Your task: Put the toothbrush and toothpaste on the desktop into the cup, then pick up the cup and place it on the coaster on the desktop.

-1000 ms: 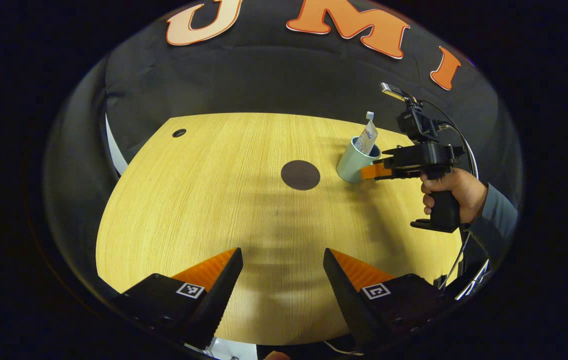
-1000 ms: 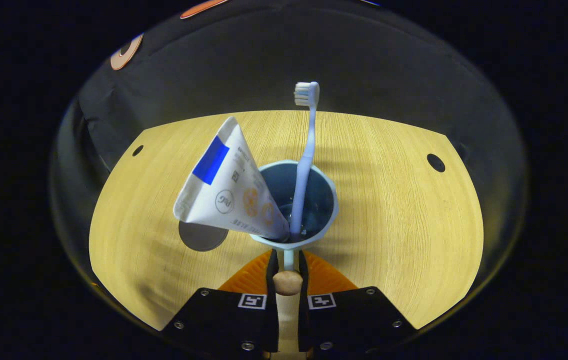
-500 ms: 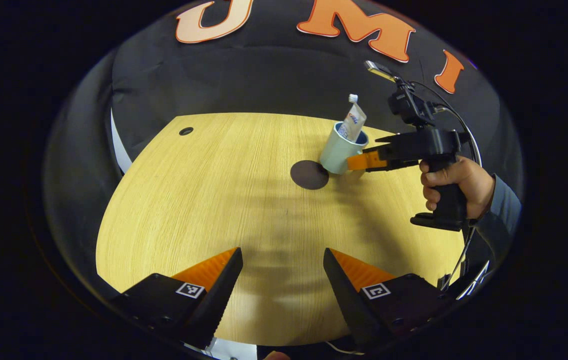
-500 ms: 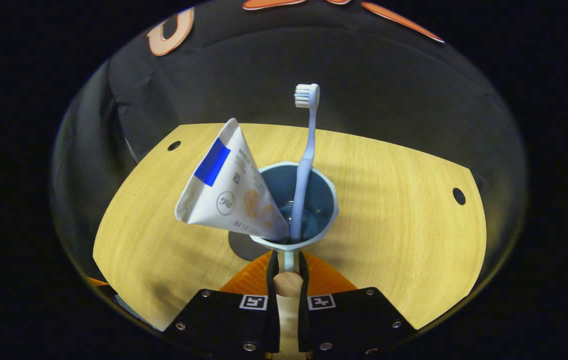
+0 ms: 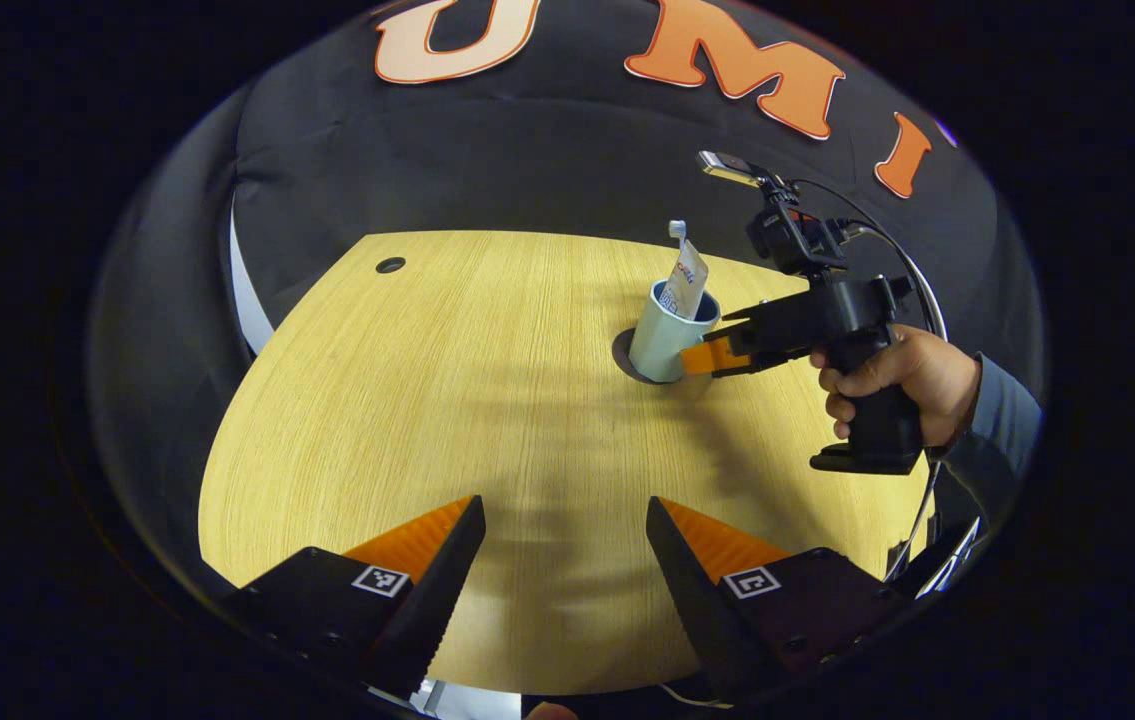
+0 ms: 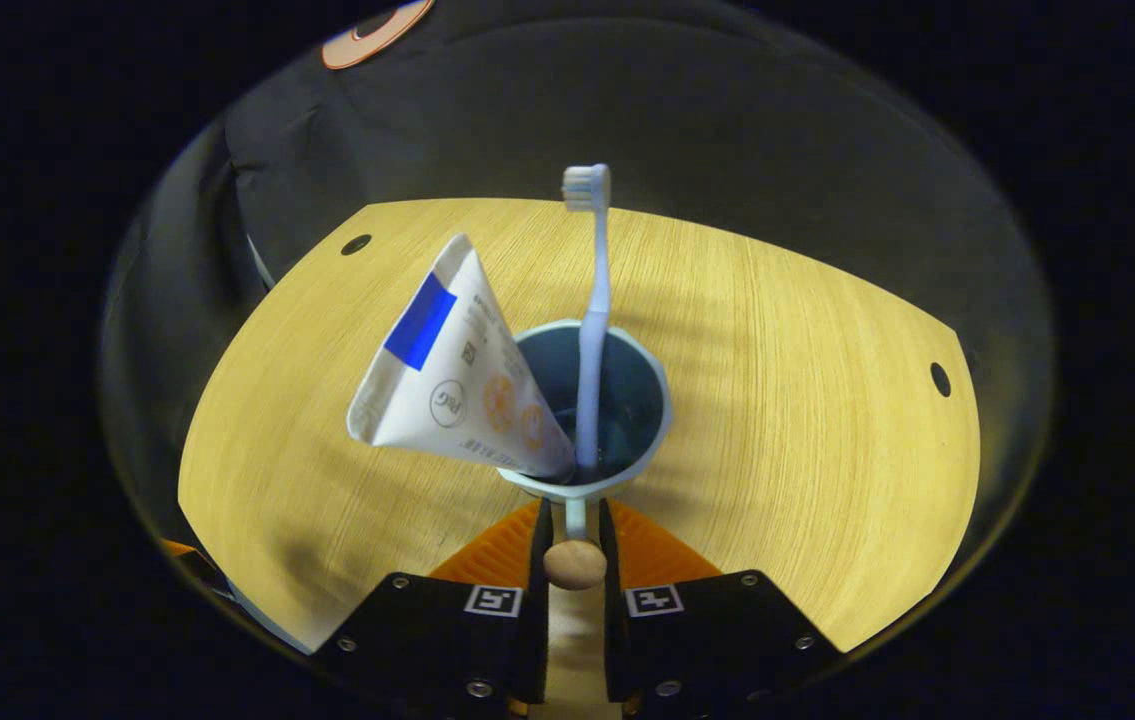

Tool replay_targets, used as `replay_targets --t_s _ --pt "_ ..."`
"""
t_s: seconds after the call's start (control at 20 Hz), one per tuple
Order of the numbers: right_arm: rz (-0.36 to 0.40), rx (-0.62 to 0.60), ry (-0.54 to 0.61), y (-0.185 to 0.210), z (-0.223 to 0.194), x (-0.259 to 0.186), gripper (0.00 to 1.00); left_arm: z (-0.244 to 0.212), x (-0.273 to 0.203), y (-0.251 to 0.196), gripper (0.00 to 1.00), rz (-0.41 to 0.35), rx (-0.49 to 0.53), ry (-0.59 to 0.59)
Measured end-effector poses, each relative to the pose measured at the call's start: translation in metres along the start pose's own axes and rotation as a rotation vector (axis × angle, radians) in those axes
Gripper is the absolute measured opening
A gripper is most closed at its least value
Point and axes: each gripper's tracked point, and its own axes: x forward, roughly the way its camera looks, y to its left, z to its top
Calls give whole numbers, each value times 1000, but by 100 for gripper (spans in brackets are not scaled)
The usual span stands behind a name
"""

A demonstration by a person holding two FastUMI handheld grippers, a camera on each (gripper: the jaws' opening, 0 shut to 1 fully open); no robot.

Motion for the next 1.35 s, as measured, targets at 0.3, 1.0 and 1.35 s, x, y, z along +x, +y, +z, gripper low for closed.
replay_targets --t_s 0.3,1.0,1.35 --pt "9 86 -224 -5 29 -63 89 33 12 -8 98 -62 60 -76" --pt "-133 37 -731 -89 -2 -304 97 148 -127 -76 97 34 138 -717" --pt "-155 40 -917 -104 -42 -381 97 110 -189 -103 97 103 117 -812"
